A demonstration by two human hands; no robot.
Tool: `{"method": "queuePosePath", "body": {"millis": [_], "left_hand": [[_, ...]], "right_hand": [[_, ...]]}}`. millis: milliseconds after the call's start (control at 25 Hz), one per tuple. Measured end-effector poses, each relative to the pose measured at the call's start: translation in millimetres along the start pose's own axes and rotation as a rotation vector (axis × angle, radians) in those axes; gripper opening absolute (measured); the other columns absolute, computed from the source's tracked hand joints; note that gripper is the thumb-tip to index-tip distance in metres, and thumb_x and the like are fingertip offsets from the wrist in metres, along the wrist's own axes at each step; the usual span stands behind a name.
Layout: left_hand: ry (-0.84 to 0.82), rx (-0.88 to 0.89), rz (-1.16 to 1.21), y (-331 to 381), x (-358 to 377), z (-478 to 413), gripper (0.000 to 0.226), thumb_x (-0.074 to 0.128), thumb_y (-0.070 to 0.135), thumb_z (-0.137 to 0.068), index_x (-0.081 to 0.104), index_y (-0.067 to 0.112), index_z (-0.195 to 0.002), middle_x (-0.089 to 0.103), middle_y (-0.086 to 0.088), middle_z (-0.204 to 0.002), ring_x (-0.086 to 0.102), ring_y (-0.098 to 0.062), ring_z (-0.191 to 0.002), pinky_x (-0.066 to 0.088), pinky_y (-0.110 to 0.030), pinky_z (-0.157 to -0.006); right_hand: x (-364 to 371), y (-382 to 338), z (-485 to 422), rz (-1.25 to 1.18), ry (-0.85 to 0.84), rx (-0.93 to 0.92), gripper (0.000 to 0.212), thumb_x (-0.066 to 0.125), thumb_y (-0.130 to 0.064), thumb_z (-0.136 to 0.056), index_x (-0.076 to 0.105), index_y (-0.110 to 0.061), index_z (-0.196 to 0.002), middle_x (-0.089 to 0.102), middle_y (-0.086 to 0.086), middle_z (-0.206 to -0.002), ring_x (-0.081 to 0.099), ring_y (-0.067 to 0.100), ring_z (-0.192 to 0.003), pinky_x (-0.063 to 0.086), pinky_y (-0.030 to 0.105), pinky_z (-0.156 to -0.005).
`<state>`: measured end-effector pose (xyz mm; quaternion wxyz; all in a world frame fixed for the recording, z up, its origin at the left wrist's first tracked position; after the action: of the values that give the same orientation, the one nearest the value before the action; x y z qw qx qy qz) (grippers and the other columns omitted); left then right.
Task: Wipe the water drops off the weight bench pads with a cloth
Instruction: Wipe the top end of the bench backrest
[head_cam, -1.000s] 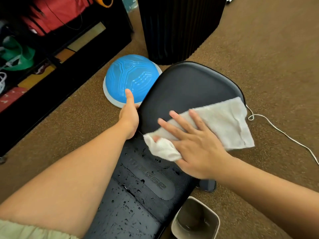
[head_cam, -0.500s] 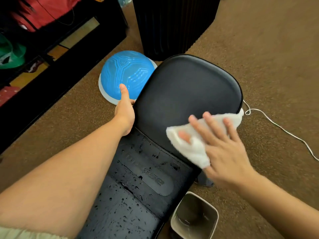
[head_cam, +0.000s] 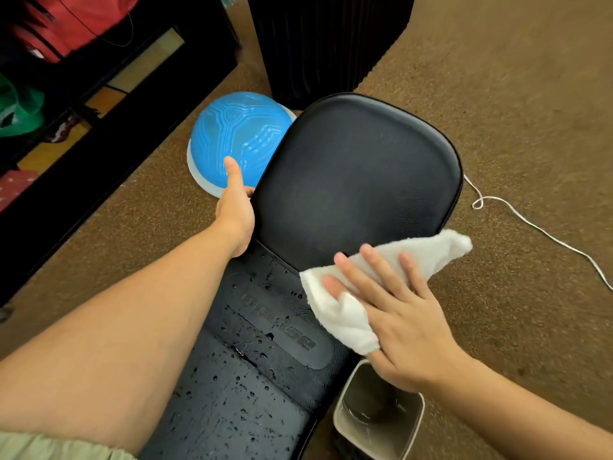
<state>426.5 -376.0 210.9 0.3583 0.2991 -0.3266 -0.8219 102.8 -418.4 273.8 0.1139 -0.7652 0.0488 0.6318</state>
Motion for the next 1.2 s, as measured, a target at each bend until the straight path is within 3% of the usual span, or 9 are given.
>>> {"method": "queuePosePath", "body": {"millis": [200, 320, 520, 680, 840, 920, 1000, 1080, 1200], "left_hand": [[-0.048, 0.011, 0.000, 9.3, 3.3, 17.7, 0.128, 0.015, 0.110, -0.045, 0.083, 0.019, -0.104, 0.081, -0.002, -0.108, 0.072, -0.024, -0.111, 0.049, -0.045, -0.109], [-0.036, 0.016, 0.016, 8.9, 2.9, 18.0, 0.134, 0.018, 0.115, -0.038, 0.083, 0.016, -0.101, 0.081, -0.004, -0.107, 0.072, -0.026, -0.110, 0.049, -0.045, -0.108], [-0.035, 0.026, 0.002, 11.6, 4.5, 24.5, 0.112, 0.024, 0.105, -0.055, 0.083, 0.017, -0.093, 0.081, -0.006, -0.103, 0.074, -0.028, -0.105, 0.053, -0.048, -0.105], [-0.031, 0.008, -0.026, 13.8, 3.9, 28.5, 0.098, 0.032, 0.101, -0.060, 0.085, 0.024, -0.090, 0.081, -0.004, -0.106, 0.073, -0.028, -0.107, 0.052, -0.048, -0.107], [-0.013, 0.003, -0.028, 15.5, 5.3, 32.4, 0.099, 0.031, 0.100, -0.056, 0.083, 0.024, -0.093, 0.079, -0.003, -0.112, 0.071, -0.025, -0.111, 0.050, -0.046, -0.107], [-0.013, 0.006, -0.035, 15.1, 4.3, 30.7, 0.102, 0.031, 0.101, -0.056, 0.083, 0.024, -0.098, 0.079, -0.001, -0.112, 0.071, -0.024, -0.110, 0.050, -0.046, -0.107], [0.010, -0.002, -0.031, 16.1, 4.2, 33.3, 0.103, 0.032, 0.102, -0.055, 0.081, 0.028, -0.108, 0.076, 0.001, -0.119, 0.068, -0.024, -0.113, 0.048, -0.046, -0.109], [0.025, -0.007, -0.034, 17.1, 4.7, 35.9, 0.104, 0.034, 0.101, -0.054, 0.077, 0.030, -0.115, 0.072, 0.002, -0.124, 0.066, -0.023, -0.115, 0.047, -0.047, -0.111], [0.022, 0.000, -0.025, 19.0, 4.9, 38.8, 0.104, 0.034, 0.100, -0.054, 0.073, 0.030, -0.121, 0.069, 0.003, -0.127, 0.063, -0.022, -0.118, 0.045, -0.047, -0.113]], "right_hand": [[-6.7, 24.7, 26.5, 0.030, -0.086, -0.049, 0.068, 0.039, -0.042, -0.093, 0.033, -0.027, -0.159, 0.023, 0.002, -0.169, 0.015, 0.034, -0.157, 0.013, 0.061, -0.122], [-12.5, 12.4, 24.0, 0.021, -0.120, -0.032, 0.070, 0.041, -0.041, -0.092, 0.033, -0.026, -0.159, 0.021, 0.001, -0.170, 0.012, 0.035, -0.157, 0.016, 0.063, -0.121], [-10.6, -5.8, -47.8, 0.050, -0.131, 0.032, 0.066, 0.031, -0.045, -0.097, 0.031, -0.026, -0.160, 0.017, 0.002, -0.170, 0.005, 0.028, -0.158, 0.008, 0.059, -0.125], [-25.5, 37.2, -124.3, 0.167, -0.063, 0.329, 0.066, 0.021, -0.047, -0.100, 0.029, -0.020, -0.160, 0.015, 0.006, -0.171, 0.005, 0.032, -0.158, -0.002, 0.059, -0.125], [-45.7, 84.6, -131.9, 0.063, 0.074, 0.605, 0.066, 0.017, -0.050, -0.107, 0.025, -0.011, -0.159, 0.014, 0.006, -0.171, 0.004, 0.033, -0.157, 0.003, 0.059, -0.125], [-36.1, 56.8, -101.4, 0.085, 0.107, 0.479, 0.064, 0.030, -0.044, -0.106, 0.020, -0.010, -0.160, 0.020, 0.009, -0.170, 0.011, 0.035, -0.157, 0.010, 0.058, -0.124], [-24.2, 26.6, -55.8, 0.101, -0.006, 0.164, 0.068, 0.041, -0.037, -0.097, 0.024, -0.022, -0.162, 0.021, 0.006, -0.170, 0.012, 0.032, -0.157, 0.014, 0.057, -0.123], [-24.9, 38.8, -29.9, 0.083, -0.059, -0.056, 0.071, 0.040, -0.036, -0.090, 0.030, -0.027, -0.160, 0.021, 0.001, -0.169, 0.014, 0.027, -0.157, 0.016, 0.056, -0.123], [-34.1, 73.1, -35.0, 0.115, -0.043, 0.016, 0.069, 0.038, -0.036, -0.090, 0.034, -0.027, -0.159, 0.022, -0.001, -0.169, 0.015, 0.027, -0.157, 0.014, 0.054, -0.124]]}}
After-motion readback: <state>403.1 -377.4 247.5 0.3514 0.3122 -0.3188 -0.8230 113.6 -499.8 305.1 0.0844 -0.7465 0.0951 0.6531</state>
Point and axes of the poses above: each hand's wrist, its own z-axis away from the middle knuckle, its own x-axis out of the palm, y = z × x, the point moved 2 cm from there along -z, towards the middle knuckle
